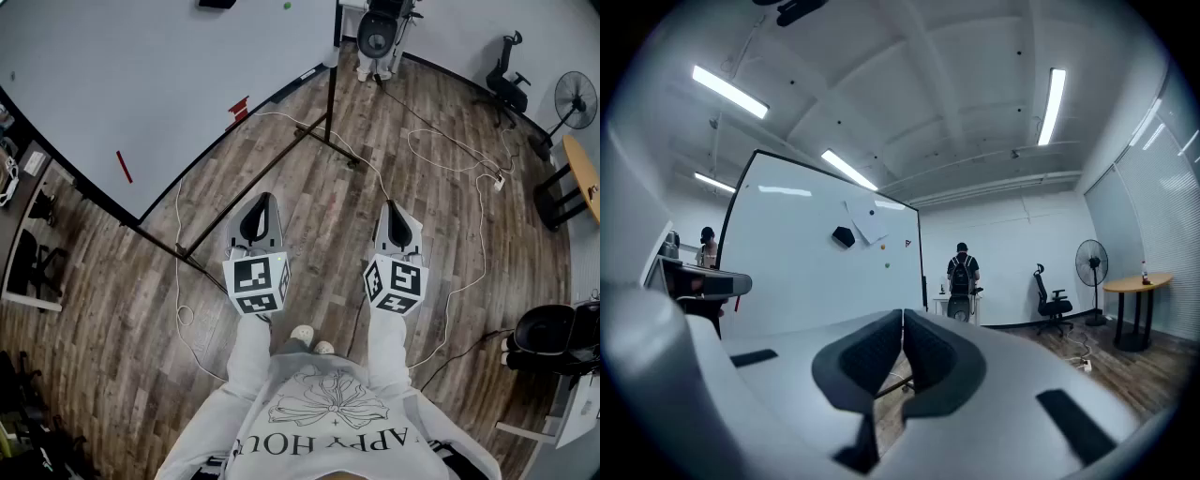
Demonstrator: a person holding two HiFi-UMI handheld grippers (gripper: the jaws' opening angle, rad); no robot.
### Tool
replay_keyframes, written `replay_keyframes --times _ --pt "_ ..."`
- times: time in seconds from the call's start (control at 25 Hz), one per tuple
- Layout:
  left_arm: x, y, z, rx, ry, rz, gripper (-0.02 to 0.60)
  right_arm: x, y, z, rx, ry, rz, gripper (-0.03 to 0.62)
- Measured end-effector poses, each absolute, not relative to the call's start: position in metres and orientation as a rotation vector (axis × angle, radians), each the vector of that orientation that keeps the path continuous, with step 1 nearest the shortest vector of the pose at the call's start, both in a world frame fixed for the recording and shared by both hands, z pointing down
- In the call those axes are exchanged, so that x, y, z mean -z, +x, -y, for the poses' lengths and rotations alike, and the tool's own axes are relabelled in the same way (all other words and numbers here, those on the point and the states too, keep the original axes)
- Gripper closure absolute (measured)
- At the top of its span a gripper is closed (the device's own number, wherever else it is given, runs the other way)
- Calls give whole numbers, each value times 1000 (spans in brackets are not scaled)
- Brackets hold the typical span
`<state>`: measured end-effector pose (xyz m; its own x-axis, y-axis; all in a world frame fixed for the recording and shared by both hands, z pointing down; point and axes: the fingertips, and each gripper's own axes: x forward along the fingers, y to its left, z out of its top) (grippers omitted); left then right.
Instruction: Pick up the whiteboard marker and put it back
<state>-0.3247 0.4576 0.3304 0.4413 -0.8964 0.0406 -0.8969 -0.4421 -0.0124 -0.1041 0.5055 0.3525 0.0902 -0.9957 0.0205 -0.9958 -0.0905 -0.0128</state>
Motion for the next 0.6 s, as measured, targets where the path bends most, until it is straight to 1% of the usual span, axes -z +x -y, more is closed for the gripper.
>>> replay_keyframes --times 0.6 --pt "-333 -327 -437 -79 2665 1637 572 -358 -107 -485 -63 2326 2107 588"
